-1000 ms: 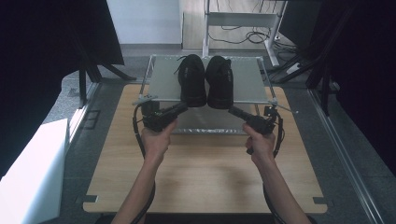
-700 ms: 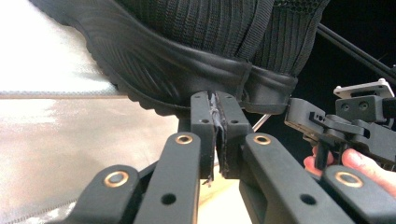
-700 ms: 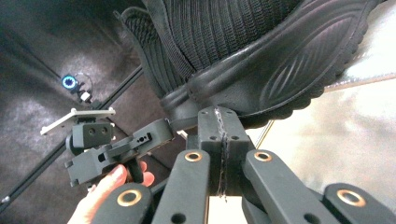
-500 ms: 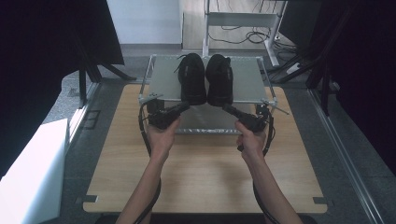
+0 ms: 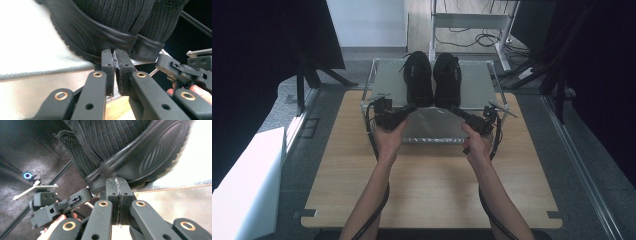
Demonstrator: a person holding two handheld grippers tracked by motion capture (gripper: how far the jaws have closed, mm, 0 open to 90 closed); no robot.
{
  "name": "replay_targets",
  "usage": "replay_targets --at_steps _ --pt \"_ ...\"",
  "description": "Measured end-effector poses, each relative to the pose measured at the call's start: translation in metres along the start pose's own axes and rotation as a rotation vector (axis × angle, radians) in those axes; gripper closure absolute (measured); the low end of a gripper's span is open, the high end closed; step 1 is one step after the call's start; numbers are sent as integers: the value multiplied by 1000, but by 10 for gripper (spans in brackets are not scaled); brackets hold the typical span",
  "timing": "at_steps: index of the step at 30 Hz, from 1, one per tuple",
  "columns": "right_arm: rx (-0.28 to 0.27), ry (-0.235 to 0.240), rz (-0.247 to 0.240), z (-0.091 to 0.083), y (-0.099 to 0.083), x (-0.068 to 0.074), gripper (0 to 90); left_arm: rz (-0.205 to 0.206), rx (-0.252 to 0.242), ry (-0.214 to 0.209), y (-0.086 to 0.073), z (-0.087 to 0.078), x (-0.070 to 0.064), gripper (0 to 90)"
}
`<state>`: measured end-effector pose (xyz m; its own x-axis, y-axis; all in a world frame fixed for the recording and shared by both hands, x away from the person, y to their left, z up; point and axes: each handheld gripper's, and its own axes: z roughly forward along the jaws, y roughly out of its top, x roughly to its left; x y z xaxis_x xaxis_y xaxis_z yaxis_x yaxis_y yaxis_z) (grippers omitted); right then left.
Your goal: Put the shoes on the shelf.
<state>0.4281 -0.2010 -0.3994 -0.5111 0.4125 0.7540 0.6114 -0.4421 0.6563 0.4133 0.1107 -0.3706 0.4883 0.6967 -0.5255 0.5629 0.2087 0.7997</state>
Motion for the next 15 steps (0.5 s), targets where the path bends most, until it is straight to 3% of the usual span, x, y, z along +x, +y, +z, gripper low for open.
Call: replay_targets --at_steps 5,10,15 --pt "28 18 -5 -4 -5 -2 784 12 -8 -9 -9 -2 -2 669" --pt "37 17 -31 -14 -11 -5 637 67 17 8 -22 -2 -3 495" --pt "41 -22 -91 -25 -12 -6 520 101 61 36 -30 -3 -5 369"
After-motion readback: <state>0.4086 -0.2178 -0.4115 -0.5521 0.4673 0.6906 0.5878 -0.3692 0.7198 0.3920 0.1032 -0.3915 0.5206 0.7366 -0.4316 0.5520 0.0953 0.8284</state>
